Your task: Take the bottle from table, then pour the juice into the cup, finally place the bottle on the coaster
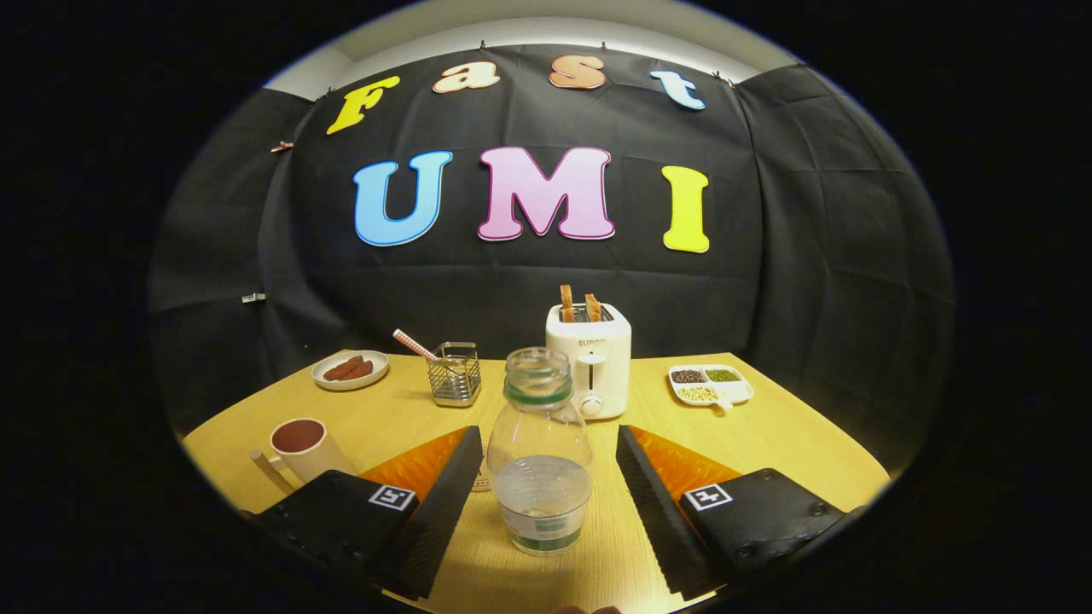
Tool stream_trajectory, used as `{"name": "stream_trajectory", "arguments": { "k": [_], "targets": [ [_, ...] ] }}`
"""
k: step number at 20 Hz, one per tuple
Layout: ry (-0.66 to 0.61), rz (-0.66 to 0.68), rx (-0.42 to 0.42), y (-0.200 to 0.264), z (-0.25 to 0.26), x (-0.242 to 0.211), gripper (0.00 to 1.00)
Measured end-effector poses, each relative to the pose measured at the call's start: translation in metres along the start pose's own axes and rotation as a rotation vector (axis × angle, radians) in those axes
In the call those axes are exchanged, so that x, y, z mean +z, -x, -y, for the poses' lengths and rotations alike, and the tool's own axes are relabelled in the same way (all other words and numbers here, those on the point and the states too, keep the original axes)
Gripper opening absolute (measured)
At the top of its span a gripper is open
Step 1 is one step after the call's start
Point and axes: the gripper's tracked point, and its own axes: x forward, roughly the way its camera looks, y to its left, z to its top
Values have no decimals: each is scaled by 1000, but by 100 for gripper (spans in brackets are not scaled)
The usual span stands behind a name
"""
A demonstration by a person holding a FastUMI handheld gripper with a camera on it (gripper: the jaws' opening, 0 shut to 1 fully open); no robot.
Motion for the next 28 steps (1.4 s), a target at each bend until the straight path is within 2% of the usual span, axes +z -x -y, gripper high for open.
{"name": "stream_trajectory", "arguments": {
  "k": [12, 17, 23, 28],
  "targets": [
    [25, 1, 16, -9, -5, -33, 98],
    [13, -14, -17, -15, 5, -39, 98],
    [14, -25, 2, -17, 3, -41, 81],
    [39, -39, -17, -23, 6, -41, 78]
  ]
}}
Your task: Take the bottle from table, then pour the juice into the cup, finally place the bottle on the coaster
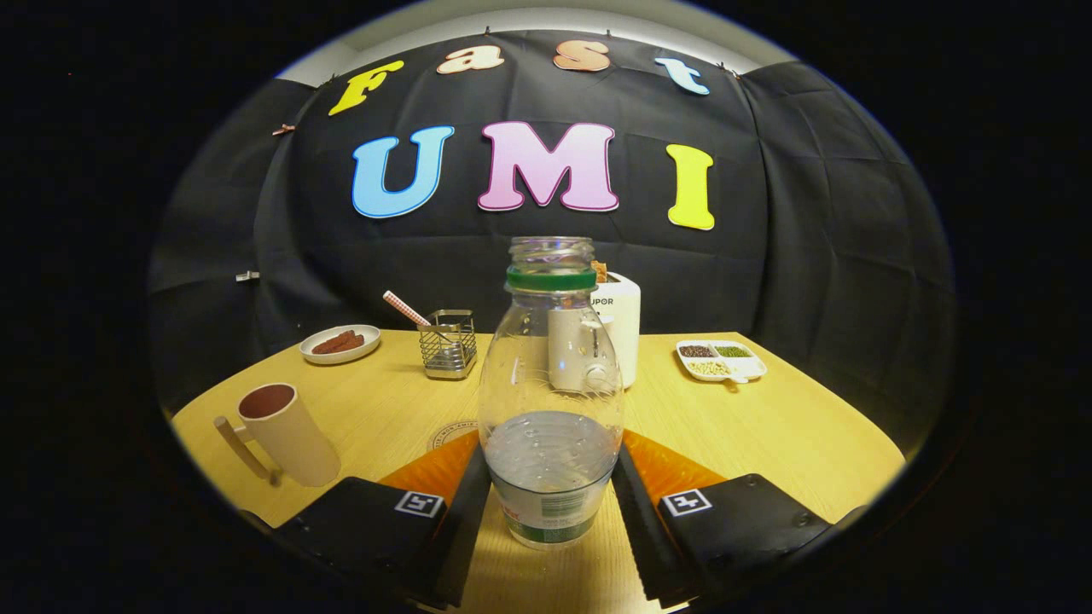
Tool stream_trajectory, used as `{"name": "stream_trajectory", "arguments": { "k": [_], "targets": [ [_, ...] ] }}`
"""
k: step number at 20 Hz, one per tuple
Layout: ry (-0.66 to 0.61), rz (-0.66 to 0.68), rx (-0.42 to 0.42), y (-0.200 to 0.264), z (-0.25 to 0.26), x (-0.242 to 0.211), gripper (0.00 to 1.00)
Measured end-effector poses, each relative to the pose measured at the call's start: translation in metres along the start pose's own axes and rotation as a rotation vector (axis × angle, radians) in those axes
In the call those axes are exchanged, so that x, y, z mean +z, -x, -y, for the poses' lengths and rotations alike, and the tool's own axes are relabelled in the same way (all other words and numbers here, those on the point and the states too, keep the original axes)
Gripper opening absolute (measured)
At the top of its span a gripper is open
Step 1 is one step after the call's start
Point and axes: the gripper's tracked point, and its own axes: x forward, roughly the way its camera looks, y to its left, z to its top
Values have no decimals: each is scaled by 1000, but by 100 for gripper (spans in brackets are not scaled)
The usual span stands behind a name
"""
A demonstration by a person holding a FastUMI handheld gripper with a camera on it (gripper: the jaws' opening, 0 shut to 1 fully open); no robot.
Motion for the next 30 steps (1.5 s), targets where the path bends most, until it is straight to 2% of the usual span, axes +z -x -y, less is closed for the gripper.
{"name": "stream_trajectory", "arguments": {
  "k": [5, 11, 16, 22, 30],
  "targets": [
    [43, -27, -18, -2, 3, 0, 73],
    [150, 10, 27, 3, -4, 32, 72],
    [291, 13, 84, 13, -22, 53, 72],
    [483, -31, 143, 13, -49, 55, 72],
    [695, 12, 190, 6, -100, 68, 72]
  ]
}}
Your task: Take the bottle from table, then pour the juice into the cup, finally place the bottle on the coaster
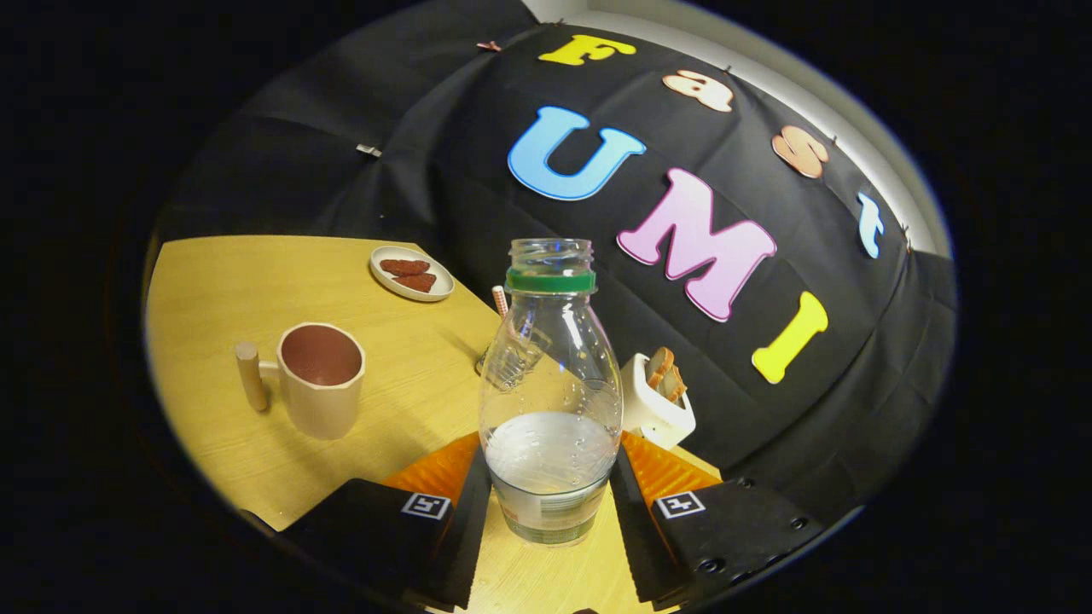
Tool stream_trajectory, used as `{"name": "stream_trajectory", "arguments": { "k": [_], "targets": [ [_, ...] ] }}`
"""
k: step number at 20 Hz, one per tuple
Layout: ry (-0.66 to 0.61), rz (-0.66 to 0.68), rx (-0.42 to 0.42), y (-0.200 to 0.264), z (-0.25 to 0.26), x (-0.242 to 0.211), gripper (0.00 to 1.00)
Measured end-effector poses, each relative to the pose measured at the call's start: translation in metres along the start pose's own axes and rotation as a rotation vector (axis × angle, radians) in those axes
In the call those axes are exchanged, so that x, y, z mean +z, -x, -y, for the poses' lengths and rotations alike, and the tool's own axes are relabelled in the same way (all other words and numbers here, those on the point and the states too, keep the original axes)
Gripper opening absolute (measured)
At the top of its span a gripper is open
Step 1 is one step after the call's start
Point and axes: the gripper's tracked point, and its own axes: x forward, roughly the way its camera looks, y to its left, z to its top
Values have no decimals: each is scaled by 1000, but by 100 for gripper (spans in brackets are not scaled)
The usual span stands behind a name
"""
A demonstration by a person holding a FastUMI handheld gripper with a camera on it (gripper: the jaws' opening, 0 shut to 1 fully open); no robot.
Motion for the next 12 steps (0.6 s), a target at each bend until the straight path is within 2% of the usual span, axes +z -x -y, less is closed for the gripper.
{"name": "stream_trajectory", "arguments": {
  "k": [12],
  "targets": [
    [262, -19, -30, -21, -14, 12, 72]
  ]
}}
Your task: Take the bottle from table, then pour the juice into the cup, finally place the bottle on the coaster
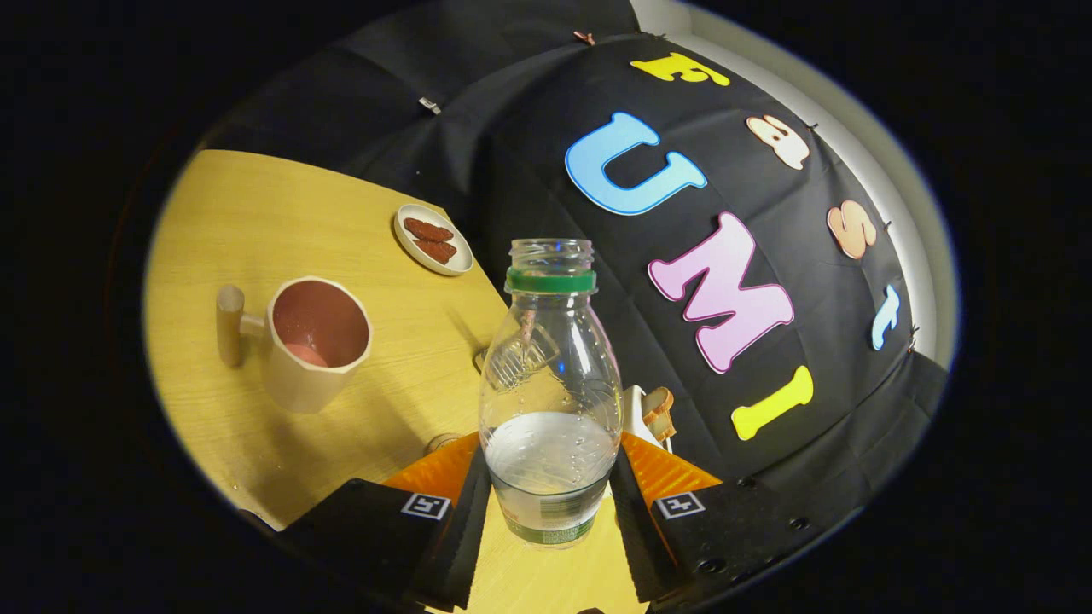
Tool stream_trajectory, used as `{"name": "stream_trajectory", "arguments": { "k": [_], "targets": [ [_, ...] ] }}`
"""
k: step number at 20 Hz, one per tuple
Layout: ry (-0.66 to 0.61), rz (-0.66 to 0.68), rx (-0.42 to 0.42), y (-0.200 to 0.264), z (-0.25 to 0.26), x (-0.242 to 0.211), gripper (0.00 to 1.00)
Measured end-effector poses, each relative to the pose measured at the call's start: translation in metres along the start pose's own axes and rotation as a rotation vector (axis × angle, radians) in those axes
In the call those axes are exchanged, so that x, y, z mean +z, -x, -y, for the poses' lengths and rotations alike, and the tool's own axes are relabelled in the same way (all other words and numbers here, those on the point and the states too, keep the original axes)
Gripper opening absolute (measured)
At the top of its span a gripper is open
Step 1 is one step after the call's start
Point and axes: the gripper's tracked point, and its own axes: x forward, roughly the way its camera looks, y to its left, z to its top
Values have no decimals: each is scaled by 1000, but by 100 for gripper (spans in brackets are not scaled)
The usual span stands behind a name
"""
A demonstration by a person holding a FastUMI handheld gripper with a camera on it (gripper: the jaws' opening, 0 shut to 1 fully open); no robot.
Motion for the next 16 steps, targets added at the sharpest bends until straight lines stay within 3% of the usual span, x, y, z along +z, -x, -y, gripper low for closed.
{"name": "stream_trajectory", "arguments": {
  "k": [16],
  "targets": [
    [352, 84, 56, -11, -49, 19, 72]
  ]
}}
